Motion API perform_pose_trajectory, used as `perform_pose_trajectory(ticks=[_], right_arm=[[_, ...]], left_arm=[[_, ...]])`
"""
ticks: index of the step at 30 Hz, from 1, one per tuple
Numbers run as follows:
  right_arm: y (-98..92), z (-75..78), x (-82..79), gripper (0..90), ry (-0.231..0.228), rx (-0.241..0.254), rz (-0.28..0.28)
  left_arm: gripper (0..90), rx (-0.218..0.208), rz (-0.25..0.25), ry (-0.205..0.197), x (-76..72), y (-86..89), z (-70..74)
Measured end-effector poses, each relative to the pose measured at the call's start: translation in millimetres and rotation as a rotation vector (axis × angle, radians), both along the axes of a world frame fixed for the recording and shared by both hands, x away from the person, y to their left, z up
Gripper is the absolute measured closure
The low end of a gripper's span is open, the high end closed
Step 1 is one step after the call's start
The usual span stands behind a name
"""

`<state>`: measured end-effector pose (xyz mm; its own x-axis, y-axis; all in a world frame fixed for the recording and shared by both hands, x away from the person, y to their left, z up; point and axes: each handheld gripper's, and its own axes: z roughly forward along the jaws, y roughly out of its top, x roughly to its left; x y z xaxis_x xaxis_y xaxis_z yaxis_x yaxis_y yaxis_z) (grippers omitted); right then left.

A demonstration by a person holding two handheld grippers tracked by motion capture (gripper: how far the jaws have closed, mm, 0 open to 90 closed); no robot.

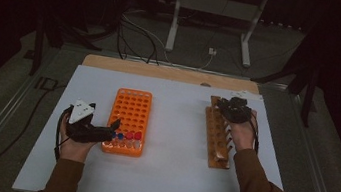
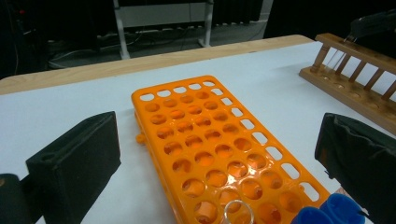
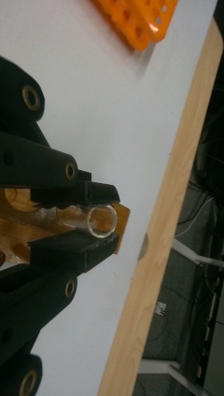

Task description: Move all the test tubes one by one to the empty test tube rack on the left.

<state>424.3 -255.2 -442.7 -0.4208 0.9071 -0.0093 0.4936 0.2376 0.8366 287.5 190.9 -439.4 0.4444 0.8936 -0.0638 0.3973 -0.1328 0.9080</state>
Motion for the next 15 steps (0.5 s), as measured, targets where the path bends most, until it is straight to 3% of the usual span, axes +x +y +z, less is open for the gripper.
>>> perform_pose_trajectory(ticks=[15], right_arm=[[-6.9, 30.3, -16.7, 76.6, -0.091, 0.030, 0.012]], left_arm=[[0.9, 0.011, -0.016, -0.011, -0.8, -4.0, 4.4]])
